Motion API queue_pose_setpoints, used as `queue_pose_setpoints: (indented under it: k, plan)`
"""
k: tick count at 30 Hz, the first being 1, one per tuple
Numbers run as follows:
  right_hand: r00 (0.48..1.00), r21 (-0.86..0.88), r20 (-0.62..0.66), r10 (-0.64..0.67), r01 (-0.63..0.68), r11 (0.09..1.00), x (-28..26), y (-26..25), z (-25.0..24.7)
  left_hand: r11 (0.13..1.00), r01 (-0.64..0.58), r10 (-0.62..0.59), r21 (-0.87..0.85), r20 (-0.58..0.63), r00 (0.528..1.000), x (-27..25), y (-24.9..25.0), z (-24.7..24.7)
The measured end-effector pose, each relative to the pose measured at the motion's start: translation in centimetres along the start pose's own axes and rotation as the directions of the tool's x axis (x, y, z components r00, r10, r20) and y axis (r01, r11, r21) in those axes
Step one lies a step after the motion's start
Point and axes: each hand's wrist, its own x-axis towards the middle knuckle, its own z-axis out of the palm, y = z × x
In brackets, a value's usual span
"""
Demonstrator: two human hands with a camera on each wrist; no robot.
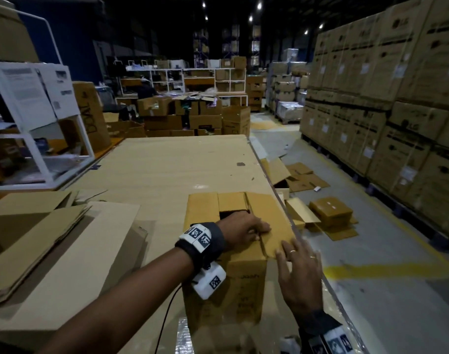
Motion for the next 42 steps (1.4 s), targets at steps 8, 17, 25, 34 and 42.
queue_pose_setpoints:
  k: [8, 17, 25, 34, 42]
  plan:
    - [0.970, 0.117, 0.186, 0.159, -0.182, 0.976, -1.2, -3.1, 0.4, 0.999, 0.022, -0.021, -0.041, 0.015, 1.000, 0.9, -1.1, 1.3]
    - [0.978, -0.025, 0.183, 0.104, -0.101, 0.995, 1.7, -3.5, -1.2, 0.996, 0.081, -0.085, 0.037, 0.112, 0.990, 1.8, -1.6, -3.2]
    - [0.919, -0.038, 0.370, 0.136, -0.132, 0.991, 7.9, -4.8, -2.0, 0.981, 0.045, -0.080, 0.188, 0.183, 0.980, 5.3, -3.8, -7.5]
    - [0.933, -0.086, 0.307, 0.189, -0.170, 0.982, 8.5, -4.7, 0.1, 0.998, -0.046, 0.033, 0.047, 0.242, 0.970, 8.3, -7.4, -2.8]
    - [0.945, -0.054, 0.282, 0.164, -0.155, 0.986, 8.8, -4.7, 1.3, 0.988, -0.098, 0.065, 0.120, 0.249, 0.966, 10.0, -8.0, -2.5]
